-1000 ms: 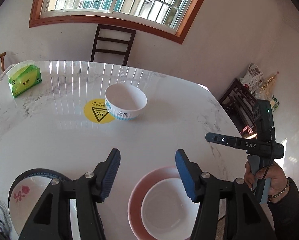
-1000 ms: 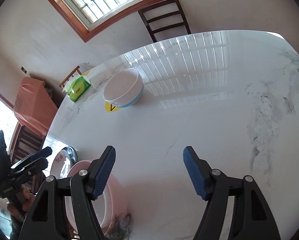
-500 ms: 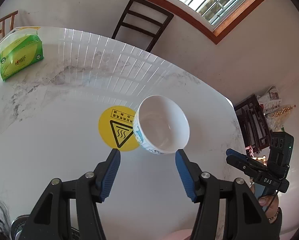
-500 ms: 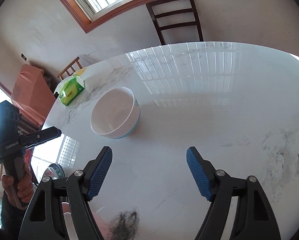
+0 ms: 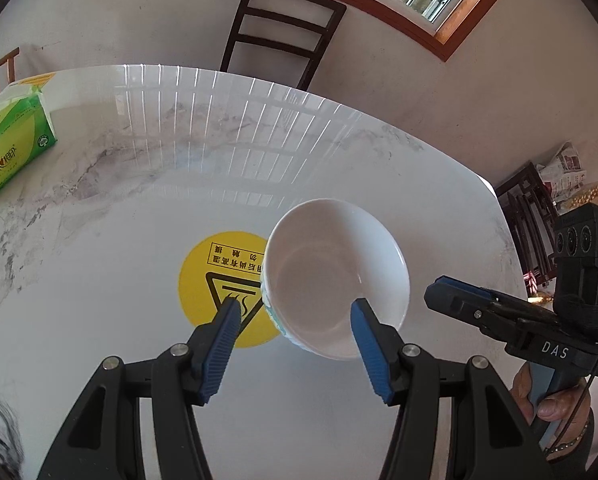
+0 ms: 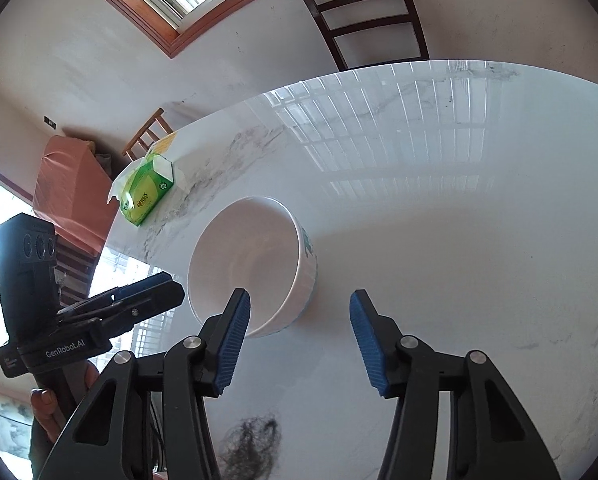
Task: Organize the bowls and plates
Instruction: 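Grasp the Dog bowl rim with both grippers and lift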
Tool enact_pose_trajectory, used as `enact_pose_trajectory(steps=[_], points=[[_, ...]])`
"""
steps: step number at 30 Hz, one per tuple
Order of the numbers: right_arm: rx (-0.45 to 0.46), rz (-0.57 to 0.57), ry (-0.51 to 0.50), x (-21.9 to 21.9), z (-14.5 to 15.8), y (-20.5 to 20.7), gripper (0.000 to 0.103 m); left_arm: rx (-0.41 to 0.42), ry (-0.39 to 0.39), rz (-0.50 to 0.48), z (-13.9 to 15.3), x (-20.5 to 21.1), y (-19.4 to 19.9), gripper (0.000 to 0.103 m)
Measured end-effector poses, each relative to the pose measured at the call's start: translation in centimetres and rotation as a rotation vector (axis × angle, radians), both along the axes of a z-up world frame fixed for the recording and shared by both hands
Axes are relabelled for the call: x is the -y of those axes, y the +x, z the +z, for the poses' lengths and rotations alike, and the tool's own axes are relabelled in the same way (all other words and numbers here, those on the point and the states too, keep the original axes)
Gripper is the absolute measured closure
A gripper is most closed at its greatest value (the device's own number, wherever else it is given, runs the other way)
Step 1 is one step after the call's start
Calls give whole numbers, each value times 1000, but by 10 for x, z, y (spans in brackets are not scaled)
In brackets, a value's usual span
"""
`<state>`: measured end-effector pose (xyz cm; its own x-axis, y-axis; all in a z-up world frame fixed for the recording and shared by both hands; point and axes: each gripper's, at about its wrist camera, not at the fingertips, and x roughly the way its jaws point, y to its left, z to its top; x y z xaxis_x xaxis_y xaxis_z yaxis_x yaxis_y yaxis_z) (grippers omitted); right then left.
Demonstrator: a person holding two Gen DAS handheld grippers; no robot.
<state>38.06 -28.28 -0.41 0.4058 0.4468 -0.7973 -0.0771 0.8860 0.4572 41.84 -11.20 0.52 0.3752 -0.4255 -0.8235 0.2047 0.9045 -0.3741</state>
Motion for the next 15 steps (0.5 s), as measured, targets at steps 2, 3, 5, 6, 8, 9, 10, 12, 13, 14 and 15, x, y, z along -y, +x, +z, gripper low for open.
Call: enact_pose_trajectory(steps=[2,3,5,6,8,9,10,12,13,14,15], points=[[-20,-4,-12,-3,-4,6,54,4,8,9,-3,2,3,45],[-26,-7,-18,-3,-6,9,54,5,28,16,-4,4,5,45],[-38,-1,-29,-7,-9,14,56,7,42,8,-9,7,9,45],[-45,-1,-37,-8,-11,17,56,4,55,9,-11,9,10,45],[-54,2,-38,-11,-13,22,56,-26,45,13,-18,12,12,45],[-59,9,-42,-14,-15,24,57,-34,34,12,-21,13,14,45],[-69,9,-57,-16,-17,26,58,-38,52,11,-23,15,15,45],[-92,10,-65,-18,-25,28,60,-42,94,14,-27,20,17,45],[-100,20,-62,-20,-28,30,65,-44,105,18,-29,22,19,45],[-108,26,-62,-20,-32,31,75,-45,116,17,-31,25,19,56],[-114,26,-65,-20,-35,31,81,-55,124,17,-35,26,20,69]])
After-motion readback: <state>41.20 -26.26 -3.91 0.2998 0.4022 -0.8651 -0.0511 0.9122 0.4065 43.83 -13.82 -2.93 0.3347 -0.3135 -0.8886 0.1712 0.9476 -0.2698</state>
